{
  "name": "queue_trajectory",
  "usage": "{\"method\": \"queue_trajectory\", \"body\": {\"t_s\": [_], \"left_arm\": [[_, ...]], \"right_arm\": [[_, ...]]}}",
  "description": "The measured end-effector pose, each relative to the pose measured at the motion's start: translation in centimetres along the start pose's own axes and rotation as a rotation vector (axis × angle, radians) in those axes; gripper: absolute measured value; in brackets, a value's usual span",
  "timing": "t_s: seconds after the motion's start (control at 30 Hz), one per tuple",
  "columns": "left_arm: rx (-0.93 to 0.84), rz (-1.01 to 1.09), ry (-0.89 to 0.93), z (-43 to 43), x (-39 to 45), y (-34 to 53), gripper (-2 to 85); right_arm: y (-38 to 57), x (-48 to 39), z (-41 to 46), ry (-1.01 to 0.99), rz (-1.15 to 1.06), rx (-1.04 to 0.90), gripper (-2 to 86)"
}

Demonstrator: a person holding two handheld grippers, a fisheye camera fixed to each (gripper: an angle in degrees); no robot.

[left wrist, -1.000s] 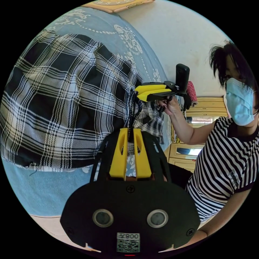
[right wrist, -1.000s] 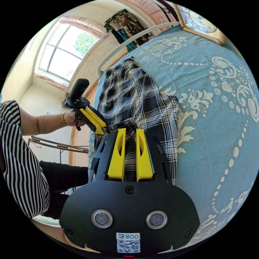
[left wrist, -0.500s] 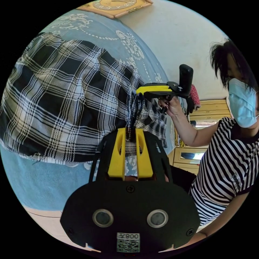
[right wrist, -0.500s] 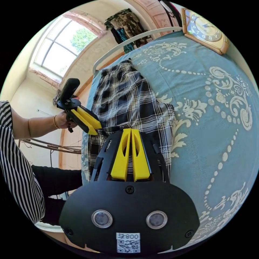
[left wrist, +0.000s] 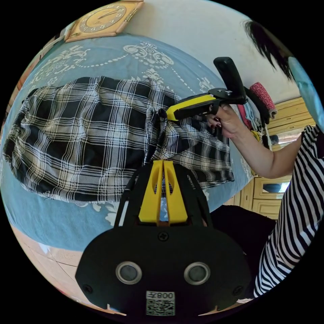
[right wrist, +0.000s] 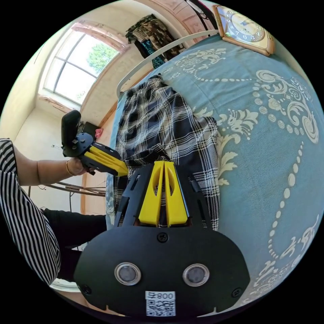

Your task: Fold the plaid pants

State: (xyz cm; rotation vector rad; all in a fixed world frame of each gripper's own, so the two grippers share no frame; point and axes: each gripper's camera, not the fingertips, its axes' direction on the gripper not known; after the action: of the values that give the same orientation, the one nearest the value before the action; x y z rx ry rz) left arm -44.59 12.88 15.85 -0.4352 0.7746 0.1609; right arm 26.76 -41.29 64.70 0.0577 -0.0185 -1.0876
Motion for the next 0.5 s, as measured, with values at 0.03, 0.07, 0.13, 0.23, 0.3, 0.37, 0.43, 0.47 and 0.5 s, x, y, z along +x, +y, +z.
{"method": "queue_trajectory", "body": {"t_s": [0.03, 0.07, 0.13, 0.23, 0.3, 0.37, 0.43, 0.47, 0.5], "left_arm": [[0.006, -0.015, -0.001, 0.1, 0.5, 0.3, 0.6], [0.019, -0.032, -0.003, 0.3, 1.0, 0.6, 0.7], [0.017, -0.048, -0.010, 0.6, 2.0, 0.9, 0.9], [0.048, -0.033, 0.002, 0.6, 4.5, 1.5, 2.3], [0.062, -0.014, 0.055, 0.9, 6.5, 1.8, 3.8], [0.033, 0.036, 0.162, 2.2, 10.0, 2.3, 6.2], [-0.019, 0.071, 0.218, 3.9, 12.9, 2.7, 7.8], [-0.059, 0.101, 0.252, 5.2, 14.9, 3.0, 8.7], [-0.084, 0.117, 0.261, 5.9, 15.9, 3.2, 9.2]], "right_arm": [[-0.1, 0.3, -0.5, 0.022, 0.004, 0.017, 0.1], [0.0, 0.5, -1.1, 0.027, 0.008, 0.026, 0.2], [0.7, 0.8, -2.5, 0.028, 0.023, 0.080, 0.3], [3.5, 1.9, -5.7, -0.032, 0.078, 0.177, 1.0], [6.2, 2.7, -7.7, -0.034, 0.140, 0.219, 1.8], [10.7, 3.7, -10.3, -0.002, 0.267, 0.247, 3.9], [14.2, 4.3, -12.0, 0.013, 0.379, 0.263, 6.1], [16.3, 4.6, -12.8, 0.008, 0.449, 0.266, 7.0], [17.2, 4.8, -13.2, 0.004, 0.482, 0.264, 7.4]]}}
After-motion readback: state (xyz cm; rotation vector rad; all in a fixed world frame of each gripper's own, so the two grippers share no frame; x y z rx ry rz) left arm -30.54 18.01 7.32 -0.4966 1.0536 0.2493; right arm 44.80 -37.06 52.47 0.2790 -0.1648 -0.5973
